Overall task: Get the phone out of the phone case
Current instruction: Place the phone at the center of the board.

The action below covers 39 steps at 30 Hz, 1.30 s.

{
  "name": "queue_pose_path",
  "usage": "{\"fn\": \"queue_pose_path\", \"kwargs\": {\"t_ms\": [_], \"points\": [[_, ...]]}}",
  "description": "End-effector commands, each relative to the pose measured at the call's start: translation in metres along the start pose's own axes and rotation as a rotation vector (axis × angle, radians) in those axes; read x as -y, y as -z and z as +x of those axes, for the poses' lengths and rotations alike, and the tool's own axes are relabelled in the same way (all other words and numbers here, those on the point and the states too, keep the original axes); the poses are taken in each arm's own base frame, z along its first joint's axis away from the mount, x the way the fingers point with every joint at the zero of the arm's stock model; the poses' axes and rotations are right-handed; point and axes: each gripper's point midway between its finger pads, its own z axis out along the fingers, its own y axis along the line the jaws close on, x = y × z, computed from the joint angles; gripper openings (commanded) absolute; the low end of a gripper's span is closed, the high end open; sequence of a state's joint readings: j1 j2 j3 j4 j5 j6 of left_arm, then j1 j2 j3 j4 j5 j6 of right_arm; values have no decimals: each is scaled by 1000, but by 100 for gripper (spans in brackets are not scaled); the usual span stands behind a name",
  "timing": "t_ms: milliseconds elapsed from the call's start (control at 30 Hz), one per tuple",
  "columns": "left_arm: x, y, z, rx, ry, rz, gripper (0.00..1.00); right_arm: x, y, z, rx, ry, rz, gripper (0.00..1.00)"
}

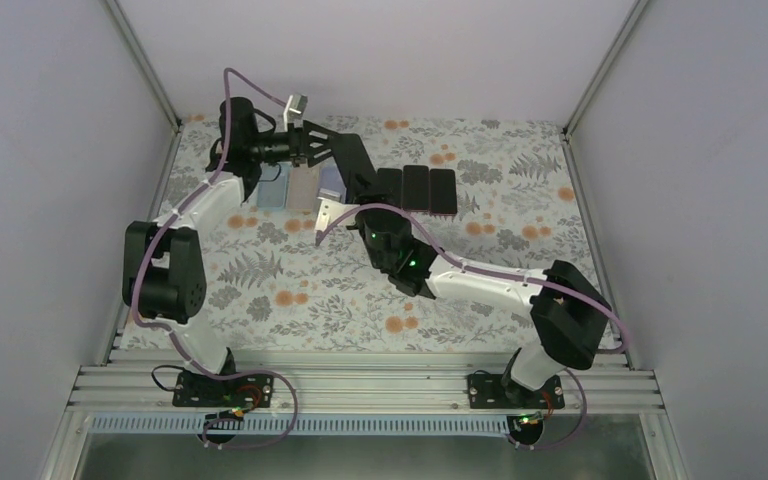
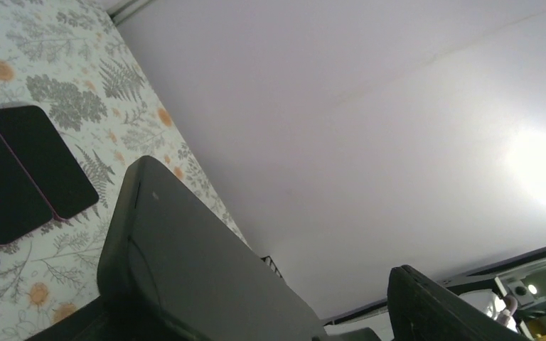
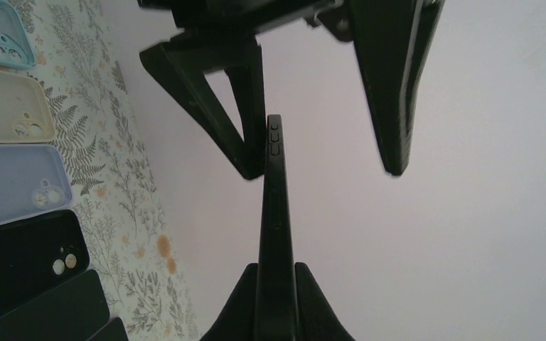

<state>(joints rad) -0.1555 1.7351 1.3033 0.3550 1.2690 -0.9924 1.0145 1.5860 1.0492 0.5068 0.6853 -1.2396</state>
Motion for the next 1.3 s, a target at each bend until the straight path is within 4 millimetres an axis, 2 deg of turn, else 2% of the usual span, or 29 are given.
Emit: {"fn": "queue_pose_path", "kwargs": {"t_ms": [0,133,300,400,433,567,633,767,933,1033,1133,1267], "points": [[-6,-13,4,-26,21,-1,72,19,8,-11,25,-4,125,4],[-7,-23,12,-52,31,9,58,13,8,-9,16,20,135,4],[-8,-27,13,-59,30,12,22,9,7,-7,5,36,137,4],[-7,-27,13,-58,29,11,7,7,9,-6,7,40,140,5],[-7,-27,12,-56,26,11,4,6,9,-5,8,40,138,8],[-2,-26,5,-53,-5,13,2,4,11,-4,15,38,132,37],[1,-25,0,-47,-27,12,2,3,12,-5,22,30,119,43],[7,-19,-13,-29,-86,-6,2,-6,14,-7,48,-13,42,61],[12,-8,-24,0,-167,-48,2,-27,12,-6,59,-106,-136,88],[10,-2,-26,19,-207,-90,2,-32,9,-5,73,-216,-265,95],[12,1,-24,27,-247,-117,2,-20,2,-1,77,-362,-350,96],[16,3,-23,26,-311,-136,2,-2,4,-4,133,-529,-492,95]]}}
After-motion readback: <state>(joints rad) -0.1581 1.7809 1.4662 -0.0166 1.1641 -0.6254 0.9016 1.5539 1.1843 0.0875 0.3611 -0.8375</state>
